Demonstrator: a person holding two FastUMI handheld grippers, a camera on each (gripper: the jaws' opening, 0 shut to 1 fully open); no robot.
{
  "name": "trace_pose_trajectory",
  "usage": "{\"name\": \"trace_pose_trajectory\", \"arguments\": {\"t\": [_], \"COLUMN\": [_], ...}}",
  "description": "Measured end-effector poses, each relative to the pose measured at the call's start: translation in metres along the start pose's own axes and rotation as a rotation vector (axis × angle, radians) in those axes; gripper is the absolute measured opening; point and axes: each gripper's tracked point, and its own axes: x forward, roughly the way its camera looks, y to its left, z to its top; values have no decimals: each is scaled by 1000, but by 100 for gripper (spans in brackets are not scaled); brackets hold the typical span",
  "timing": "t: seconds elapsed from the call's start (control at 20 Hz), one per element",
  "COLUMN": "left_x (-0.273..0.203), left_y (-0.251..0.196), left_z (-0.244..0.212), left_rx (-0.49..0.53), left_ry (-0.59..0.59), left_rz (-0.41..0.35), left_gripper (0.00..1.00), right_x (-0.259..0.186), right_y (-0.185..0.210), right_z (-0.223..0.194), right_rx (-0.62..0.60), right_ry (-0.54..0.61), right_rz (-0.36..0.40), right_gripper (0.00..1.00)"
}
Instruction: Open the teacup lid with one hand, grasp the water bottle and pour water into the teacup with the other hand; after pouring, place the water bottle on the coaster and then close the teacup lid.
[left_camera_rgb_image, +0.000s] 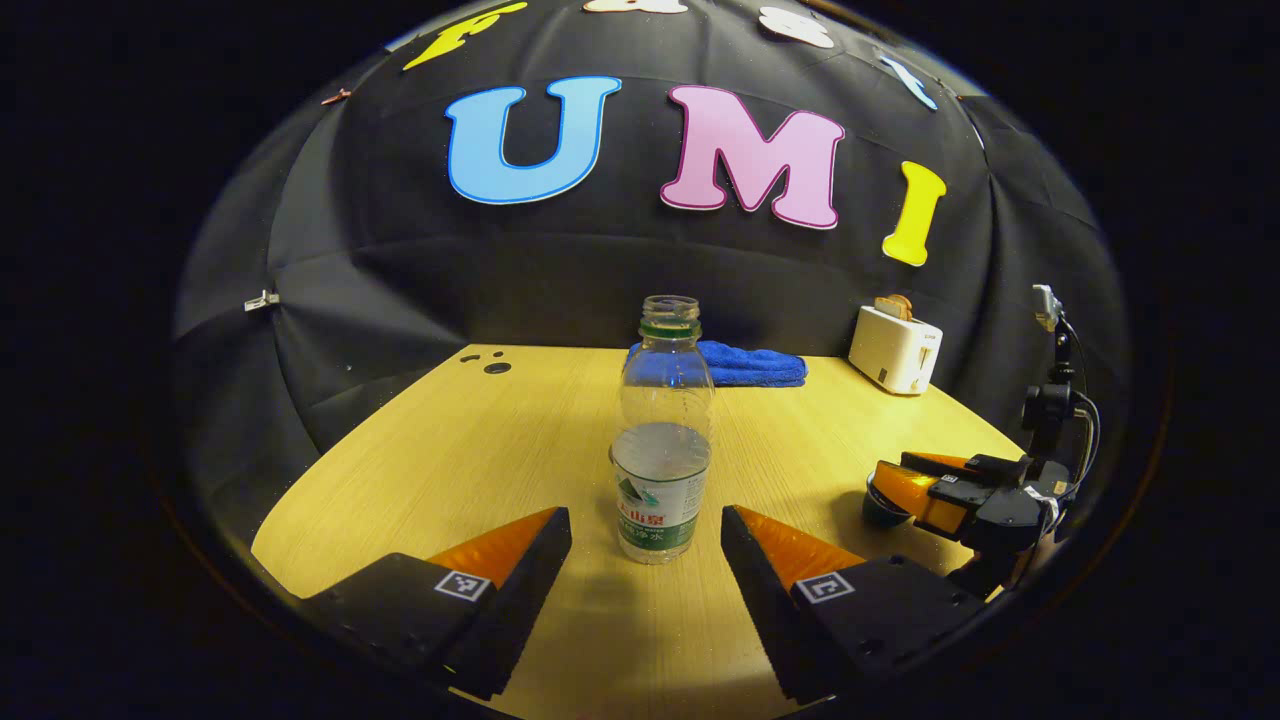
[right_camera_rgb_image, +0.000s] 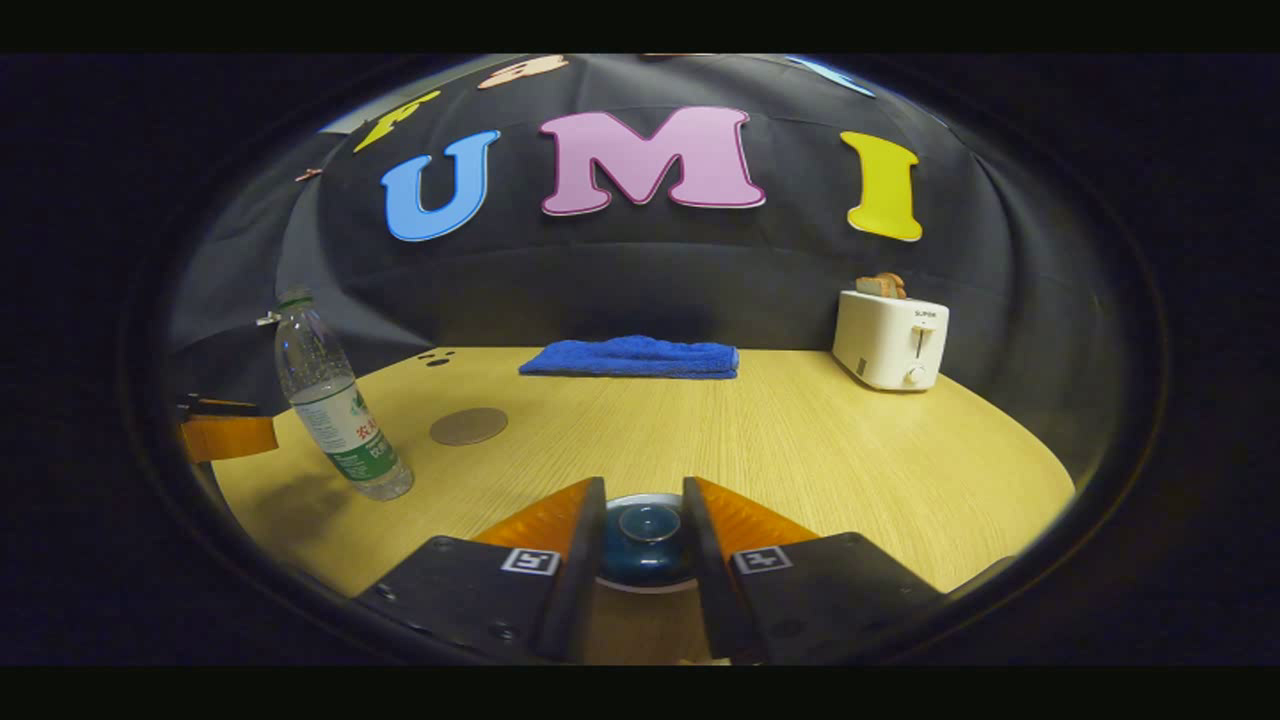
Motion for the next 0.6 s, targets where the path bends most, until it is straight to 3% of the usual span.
{"name": "trace_pose_trajectory", "arguments": {"t": [0.1, 0.25, 0.35, 0.4, 0.6], "left_x": [1, -1, 0, 0, 6], "left_y": [1, 1, 3, 2, 3], "left_z": [-4, -13, -16, -16, -9], "left_rx": [-12, -33, -34, -36, -36], "left_ry": [6, 26, 31, 27, 2], "left_rz": [4, 7, 17, 19, 23], "left_gripper": [95, 95, 95, 95, 95], "right_x": [-1, 2, 3, 4, 0], "right_y": [-1, 0, 0, 2, 1], "right_z": [1, 2, 4, 3, 21], "right_rx": [-10, -25, -22, -20, -29], "right_ry": [7, 20, 26, 32, 14], "right_rz": [2, 6, 7, 16, 31], "right_gripper": [31, 33, 23, 31, 27]}}
